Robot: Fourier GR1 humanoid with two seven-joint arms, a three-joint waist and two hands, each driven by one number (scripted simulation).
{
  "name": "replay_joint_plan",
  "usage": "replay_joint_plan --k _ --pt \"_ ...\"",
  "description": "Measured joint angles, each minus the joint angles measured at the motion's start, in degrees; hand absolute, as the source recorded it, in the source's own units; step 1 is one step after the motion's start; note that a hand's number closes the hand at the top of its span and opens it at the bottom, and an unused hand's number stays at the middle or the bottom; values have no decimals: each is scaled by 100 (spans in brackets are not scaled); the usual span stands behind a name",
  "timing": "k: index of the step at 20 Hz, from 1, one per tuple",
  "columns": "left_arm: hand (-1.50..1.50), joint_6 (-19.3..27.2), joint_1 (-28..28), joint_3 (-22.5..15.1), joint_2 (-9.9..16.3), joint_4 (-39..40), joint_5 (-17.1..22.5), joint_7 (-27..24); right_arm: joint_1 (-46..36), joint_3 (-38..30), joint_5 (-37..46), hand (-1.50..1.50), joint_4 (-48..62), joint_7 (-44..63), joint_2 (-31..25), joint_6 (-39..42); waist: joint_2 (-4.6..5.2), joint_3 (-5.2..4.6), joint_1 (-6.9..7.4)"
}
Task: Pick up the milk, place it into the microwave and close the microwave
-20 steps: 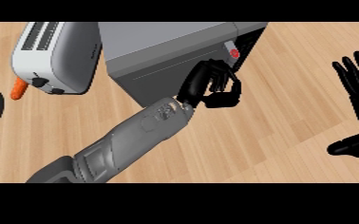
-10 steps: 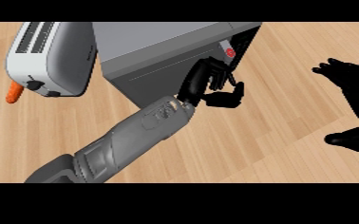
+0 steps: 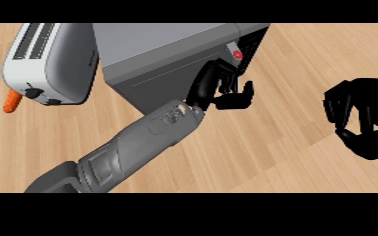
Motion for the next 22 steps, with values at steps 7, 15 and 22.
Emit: replay_joint_plan --k 7,15,22 --pt "150 187 47 -20 50 -14 135 -65 6 242 -99 150 -486 195 -35 86 -30 3 -100" --pt "150 418 105 -40 109 -61 238 -166 50 414 -223 150 -919 339 -27 116 -40 5 -206" --pt "150 715 156 22 47 -45 319 -298 139 491 -324 150 -1203 424 -38 130 -41 1 -247"
